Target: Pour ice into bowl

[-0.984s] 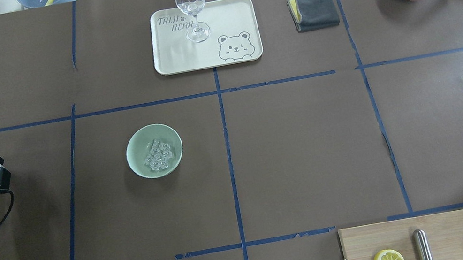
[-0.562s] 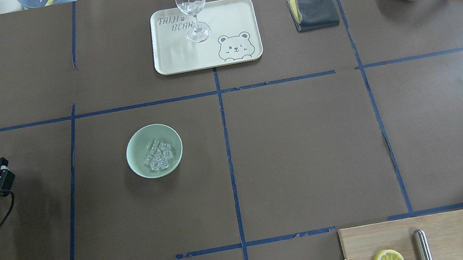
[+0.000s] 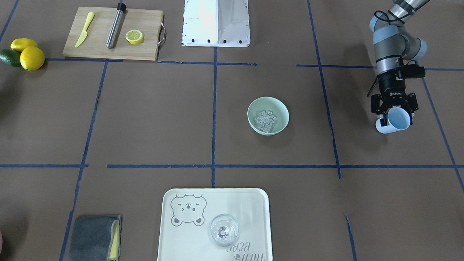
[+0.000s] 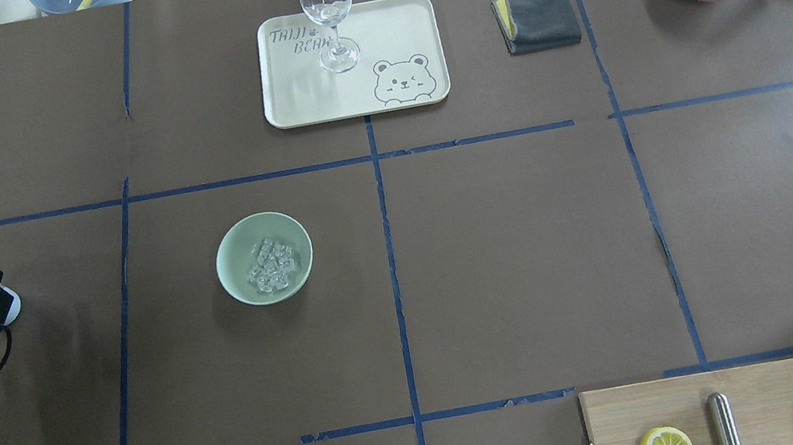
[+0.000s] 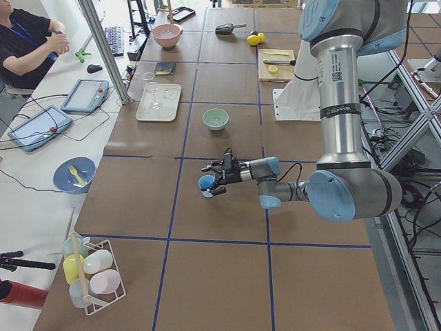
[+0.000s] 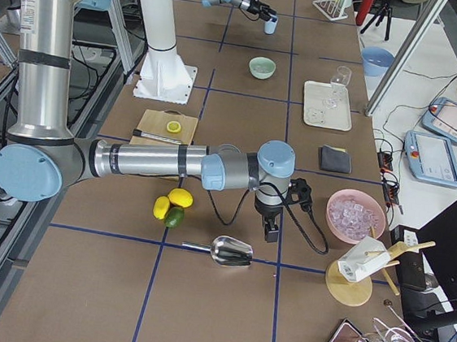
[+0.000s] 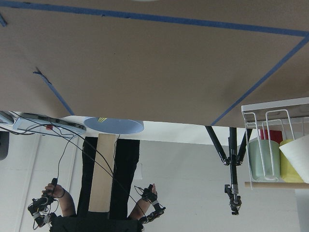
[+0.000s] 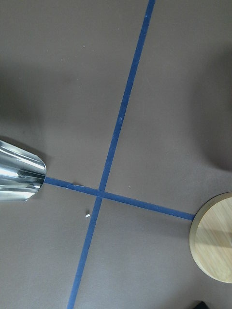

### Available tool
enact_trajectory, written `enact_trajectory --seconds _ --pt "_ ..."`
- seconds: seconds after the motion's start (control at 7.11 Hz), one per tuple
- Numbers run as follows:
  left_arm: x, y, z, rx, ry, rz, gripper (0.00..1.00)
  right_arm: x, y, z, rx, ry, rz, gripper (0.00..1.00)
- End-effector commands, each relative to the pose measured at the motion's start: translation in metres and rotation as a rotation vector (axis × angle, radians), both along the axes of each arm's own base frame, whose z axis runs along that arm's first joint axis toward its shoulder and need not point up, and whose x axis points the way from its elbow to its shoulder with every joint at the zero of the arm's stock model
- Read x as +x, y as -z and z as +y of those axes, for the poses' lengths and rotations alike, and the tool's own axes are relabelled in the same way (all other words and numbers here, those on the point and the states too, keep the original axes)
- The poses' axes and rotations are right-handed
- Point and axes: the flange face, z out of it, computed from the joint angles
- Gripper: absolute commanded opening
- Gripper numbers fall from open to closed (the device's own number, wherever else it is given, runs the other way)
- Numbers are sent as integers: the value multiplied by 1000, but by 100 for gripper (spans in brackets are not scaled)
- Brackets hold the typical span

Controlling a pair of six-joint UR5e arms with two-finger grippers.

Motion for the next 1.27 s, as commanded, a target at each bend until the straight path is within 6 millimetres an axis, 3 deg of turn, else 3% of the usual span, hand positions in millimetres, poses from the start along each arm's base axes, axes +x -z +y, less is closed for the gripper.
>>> enact_trajectory --seconds 0.0,0.28,0.56,0.84,0.98,1.12 --pt "-12 23 5 13 -58 6 100 0 0 0 1 0 0 100" --pt "-56 29 -15 67 -166 -92 100 0 5 0 10 0 -3 100" --pt "-113 22 -51 83 -307 -324 100 -1 18 -6 27 -10 -11 100" --pt "-198 14 -82 51 -484 -535 100 -3 58 -3 116 -7 -21 100" --pt "-249 14 -95 -10 -546 -596 100 -12 68 -6 196 9 -33 100" --pt "-287 14 -106 -65 -606 -664 100 -26 80 -8 247 10 -56 100"
